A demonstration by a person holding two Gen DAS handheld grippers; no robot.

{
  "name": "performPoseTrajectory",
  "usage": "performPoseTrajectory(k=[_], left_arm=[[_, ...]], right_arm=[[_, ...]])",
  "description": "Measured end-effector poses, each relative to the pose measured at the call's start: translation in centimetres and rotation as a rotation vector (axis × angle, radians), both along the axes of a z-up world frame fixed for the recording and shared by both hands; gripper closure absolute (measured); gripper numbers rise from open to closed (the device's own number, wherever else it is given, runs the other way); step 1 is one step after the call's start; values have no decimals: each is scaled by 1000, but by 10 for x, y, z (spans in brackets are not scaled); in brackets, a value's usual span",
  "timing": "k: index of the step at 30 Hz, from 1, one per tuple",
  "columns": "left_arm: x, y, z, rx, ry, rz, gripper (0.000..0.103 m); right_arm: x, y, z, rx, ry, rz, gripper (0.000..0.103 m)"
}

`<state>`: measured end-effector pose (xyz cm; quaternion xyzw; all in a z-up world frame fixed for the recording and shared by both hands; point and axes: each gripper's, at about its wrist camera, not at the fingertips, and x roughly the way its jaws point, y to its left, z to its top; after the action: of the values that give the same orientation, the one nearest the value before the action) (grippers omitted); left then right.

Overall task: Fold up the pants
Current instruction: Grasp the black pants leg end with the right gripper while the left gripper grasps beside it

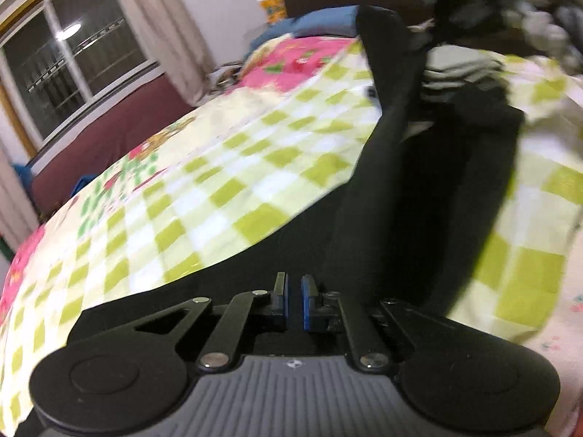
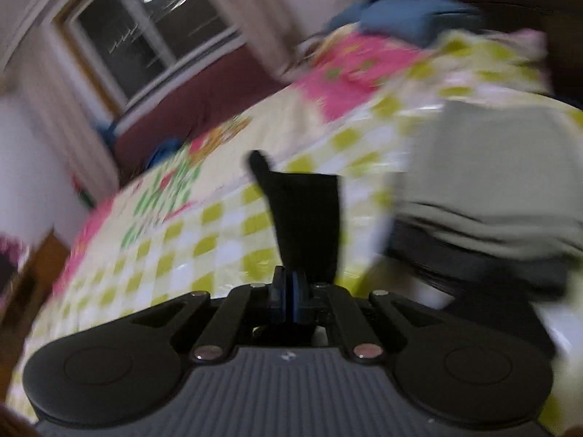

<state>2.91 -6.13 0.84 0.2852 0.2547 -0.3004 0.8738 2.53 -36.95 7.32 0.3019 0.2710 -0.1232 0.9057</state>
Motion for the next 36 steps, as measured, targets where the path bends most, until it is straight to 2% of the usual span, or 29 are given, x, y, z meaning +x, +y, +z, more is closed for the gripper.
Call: performPoseTrajectory(k=[4,6,8,10,14,20,23,25,27,31,33,36], left_arm=[[-14,-24,-13,71,9,-65,78],[-20,-34,-19,117,-11,-85,77],[-23,-40,-21,145,-16,-94,77],[-21,-47,-23,163,-13,-97,77],[-17,-56,-25,178,-14,-93,77],[-22,-67,-33,202,-35,-119,77],[-23,-72,-36,213,-51,-125,77],[-20,-74,-37,215,-54,-121,77],[-20,-74,-36,208,-53,-116,77],[-21,-70,-19,147,-48,-127,78],[-25,-68,-9,120,-50,-142,79],[-30,-70,-8,116,-37,-160,79]], right_arm=[[-40,-24,-48,73,100,-72,99],[-49,-28,-64,131,94,-90,99],[-52,-29,-73,158,66,-108,98],[-51,-39,-79,197,40,-124,92],[-50,-51,-87,224,33,-158,90],[-49,-73,-107,362,23,-207,90],[-42,-75,-111,363,43,-189,88],[-40,-71,-109,345,54,-186,91],[-42,-69,-103,345,29,-179,98],[-60,-70,-80,373,-75,-167,99],[-68,-68,-64,340,-112,-152,99],[-70,-66,-68,308,-71,-151,99]])
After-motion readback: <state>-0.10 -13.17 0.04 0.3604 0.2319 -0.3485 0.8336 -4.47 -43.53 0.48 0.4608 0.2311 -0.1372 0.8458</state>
